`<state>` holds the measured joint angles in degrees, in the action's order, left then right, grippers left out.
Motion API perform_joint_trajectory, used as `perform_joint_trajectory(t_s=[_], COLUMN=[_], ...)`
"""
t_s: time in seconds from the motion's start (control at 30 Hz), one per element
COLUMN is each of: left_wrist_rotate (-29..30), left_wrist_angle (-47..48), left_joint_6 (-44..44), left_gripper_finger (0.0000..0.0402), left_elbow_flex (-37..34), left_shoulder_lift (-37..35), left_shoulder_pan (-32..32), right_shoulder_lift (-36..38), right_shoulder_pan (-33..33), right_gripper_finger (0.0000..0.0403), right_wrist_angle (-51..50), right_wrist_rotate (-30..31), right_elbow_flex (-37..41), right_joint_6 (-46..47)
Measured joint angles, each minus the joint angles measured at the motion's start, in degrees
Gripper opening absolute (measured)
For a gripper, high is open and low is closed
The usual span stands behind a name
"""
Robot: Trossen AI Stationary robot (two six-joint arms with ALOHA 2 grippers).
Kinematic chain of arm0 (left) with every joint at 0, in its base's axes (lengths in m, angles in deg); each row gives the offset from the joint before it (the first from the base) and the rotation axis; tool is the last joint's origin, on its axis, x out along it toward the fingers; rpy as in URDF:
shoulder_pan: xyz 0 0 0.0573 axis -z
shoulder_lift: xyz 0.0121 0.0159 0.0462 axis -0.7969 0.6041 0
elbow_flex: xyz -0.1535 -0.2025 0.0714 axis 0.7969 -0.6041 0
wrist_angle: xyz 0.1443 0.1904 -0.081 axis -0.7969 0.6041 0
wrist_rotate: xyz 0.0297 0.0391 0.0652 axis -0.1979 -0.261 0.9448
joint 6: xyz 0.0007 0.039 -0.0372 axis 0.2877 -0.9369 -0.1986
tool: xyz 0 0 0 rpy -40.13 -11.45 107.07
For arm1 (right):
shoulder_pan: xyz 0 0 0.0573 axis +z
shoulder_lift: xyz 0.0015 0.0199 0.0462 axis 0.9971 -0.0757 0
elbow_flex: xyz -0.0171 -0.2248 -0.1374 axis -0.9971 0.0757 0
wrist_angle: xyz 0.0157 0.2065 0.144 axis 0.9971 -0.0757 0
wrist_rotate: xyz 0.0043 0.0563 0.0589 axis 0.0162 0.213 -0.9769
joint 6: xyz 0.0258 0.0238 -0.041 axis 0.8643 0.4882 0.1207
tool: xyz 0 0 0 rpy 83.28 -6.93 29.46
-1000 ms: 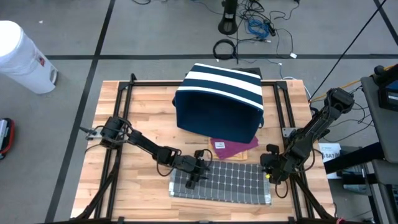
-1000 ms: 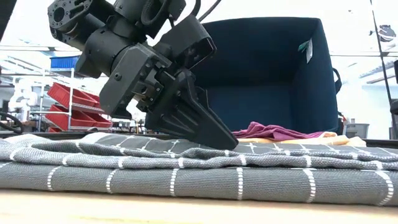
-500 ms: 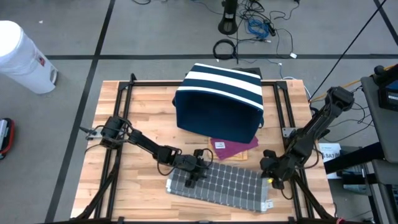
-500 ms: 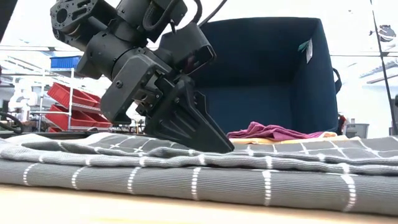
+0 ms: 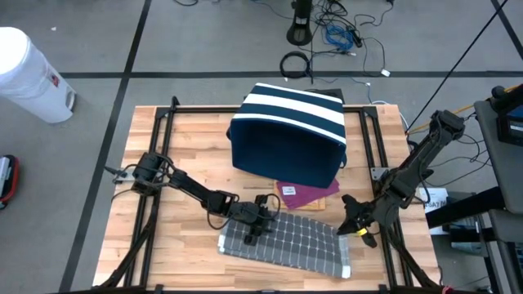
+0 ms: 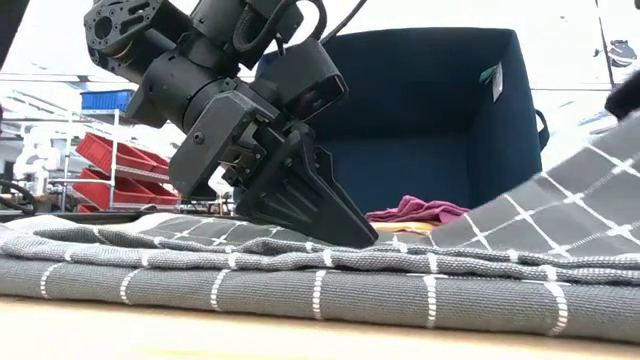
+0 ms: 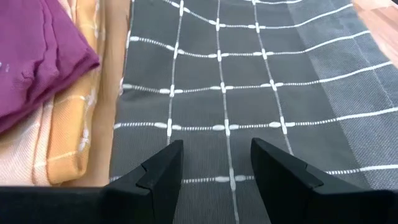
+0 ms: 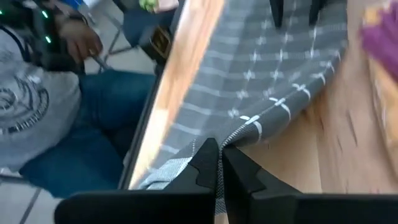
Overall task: Fold towel
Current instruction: Fold the gray towel
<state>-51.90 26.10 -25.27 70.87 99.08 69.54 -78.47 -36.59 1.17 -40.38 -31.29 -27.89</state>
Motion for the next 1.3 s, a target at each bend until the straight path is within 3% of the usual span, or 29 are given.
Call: perform_joint_trajectory(t_s=[0.23, 0.6, 1.13, 1.3], left_wrist_rotate=[-0.02, -0.28, -0.67, -0.63], left_wrist_angle=[-1.50, -2.48, -5.04, -10.41], left_joint_6=[-1.39, -1.70, -4.35, -3.01], left_gripper_finger=[0.0195, 0.0195, 0.0195, 0.0195], left_elbow_flex=[0.00, 0.00, 0.00, 0.00], left_shoulder_lift=[0.00, 0.00, 0.00, -0.28], left_shoulder_pan=[-0.40, -1.06, -2.90, -2.56], right_shoulder_lift=[0.24, -2.77, -17.60, -22.91], right_shoulder_pan=[-4.56, -14.54, -25.38, -27.37], right_gripper_finger=[0.0000, 0.0000, 0.0000, 0.0000], right_wrist_angle=[8.00, 19.11, 43.24, 44.31], right_wrist_rotate=[0.00, 0.00, -0.72, -2.14], right_elbow_flex=[0.00, 0.00, -0.14, -5.00], right_joint_6=[-6.82, -8.97, -13.67, -17.07])
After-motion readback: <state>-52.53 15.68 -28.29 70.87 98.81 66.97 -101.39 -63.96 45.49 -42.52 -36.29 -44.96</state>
